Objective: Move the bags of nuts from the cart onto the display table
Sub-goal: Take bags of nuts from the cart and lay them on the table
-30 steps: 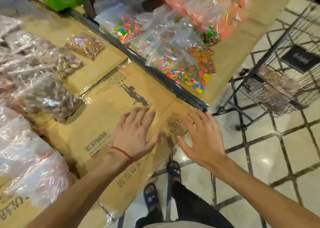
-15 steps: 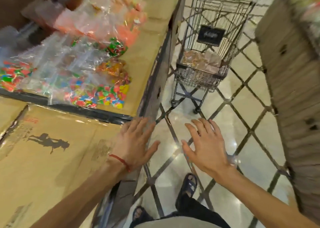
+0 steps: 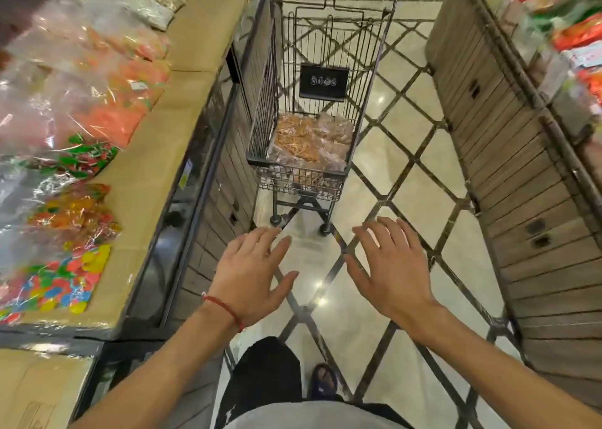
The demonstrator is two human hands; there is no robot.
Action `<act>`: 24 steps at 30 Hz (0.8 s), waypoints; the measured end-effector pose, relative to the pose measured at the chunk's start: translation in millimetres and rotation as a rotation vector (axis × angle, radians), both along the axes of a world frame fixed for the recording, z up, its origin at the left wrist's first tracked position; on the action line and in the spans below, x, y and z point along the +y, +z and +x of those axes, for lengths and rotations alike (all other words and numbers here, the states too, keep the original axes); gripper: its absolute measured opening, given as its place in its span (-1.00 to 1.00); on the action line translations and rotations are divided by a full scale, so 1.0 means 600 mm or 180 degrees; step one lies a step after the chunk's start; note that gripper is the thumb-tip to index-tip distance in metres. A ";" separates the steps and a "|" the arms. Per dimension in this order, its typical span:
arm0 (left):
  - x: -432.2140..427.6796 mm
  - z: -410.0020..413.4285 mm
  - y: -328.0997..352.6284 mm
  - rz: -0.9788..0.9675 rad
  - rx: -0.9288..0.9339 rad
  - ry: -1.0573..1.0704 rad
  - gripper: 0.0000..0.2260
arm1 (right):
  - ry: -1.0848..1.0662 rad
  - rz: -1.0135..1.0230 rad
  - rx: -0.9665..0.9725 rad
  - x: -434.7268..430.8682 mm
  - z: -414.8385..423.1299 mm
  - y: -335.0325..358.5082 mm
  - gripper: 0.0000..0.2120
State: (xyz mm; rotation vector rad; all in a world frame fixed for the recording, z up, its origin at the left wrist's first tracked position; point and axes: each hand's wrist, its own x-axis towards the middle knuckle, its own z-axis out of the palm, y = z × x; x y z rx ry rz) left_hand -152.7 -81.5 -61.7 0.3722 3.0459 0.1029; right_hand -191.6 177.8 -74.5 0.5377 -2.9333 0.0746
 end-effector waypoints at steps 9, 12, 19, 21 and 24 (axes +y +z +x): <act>0.048 -0.260 -0.024 -0.0039 0.0022 -0.0139 -0.49 | -0.0065 -0.0084 0.0099 0.035 -0.240 -0.028 -0.56; 0.049 -0.372 -0.039 -0.0024 0.0009 -0.0146 -0.47 | -0.0084 -0.0060 0.0092 0.032 -0.338 -0.030 -0.55; 0.044 -0.583 -0.041 -0.0017 -0.0057 -0.0059 -0.40 | 0.0081 0.0109 0.0060 0.014 -0.547 -0.017 -0.56; 0.039 -0.621 -0.046 -0.0040 -0.0040 0.0055 -0.42 | 0.0134 0.0131 0.0043 0.011 -0.592 -0.020 -0.57; 0.035 -0.666 -0.056 0.0027 -0.0130 0.0196 -0.43 | 0.0338 0.0189 -0.0090 0.009 -0.656 -0.027 -0.56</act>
